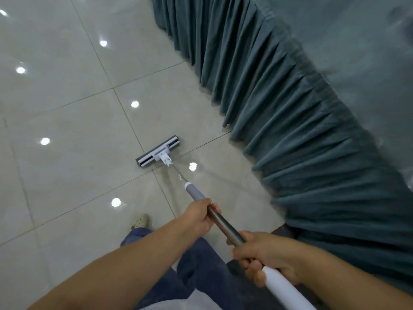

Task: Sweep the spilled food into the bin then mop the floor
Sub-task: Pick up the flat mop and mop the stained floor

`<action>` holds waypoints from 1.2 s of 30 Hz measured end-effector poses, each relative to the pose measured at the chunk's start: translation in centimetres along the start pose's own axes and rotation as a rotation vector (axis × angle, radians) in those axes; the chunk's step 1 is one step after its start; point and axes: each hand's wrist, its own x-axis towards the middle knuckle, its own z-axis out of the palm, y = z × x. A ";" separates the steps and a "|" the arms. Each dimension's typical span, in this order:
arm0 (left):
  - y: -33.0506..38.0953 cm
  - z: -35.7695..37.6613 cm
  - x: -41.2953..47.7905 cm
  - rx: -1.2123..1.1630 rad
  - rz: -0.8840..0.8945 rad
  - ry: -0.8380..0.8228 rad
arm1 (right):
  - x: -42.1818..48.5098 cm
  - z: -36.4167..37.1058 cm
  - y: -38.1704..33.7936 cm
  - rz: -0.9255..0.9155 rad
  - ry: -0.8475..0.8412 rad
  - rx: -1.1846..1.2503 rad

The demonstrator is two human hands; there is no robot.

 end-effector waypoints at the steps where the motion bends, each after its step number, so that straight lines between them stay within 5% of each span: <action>1: -0.1 -0.7 -0.5 -0.023 0.000 0.007 | -0.2 0.6 0.1 0.015 -0.003 -0.025; 11: 8.7 -7.7 -2.5 -0.331 0.045 0.016 | 2.1 9.7 -7.2 0.090 -0.040 -0.245; 36: 56.0 -42.3 4.0 -0.488 0.377 0.133 | 30.2 53.7 -37.1 0.015 -0.115 -0.691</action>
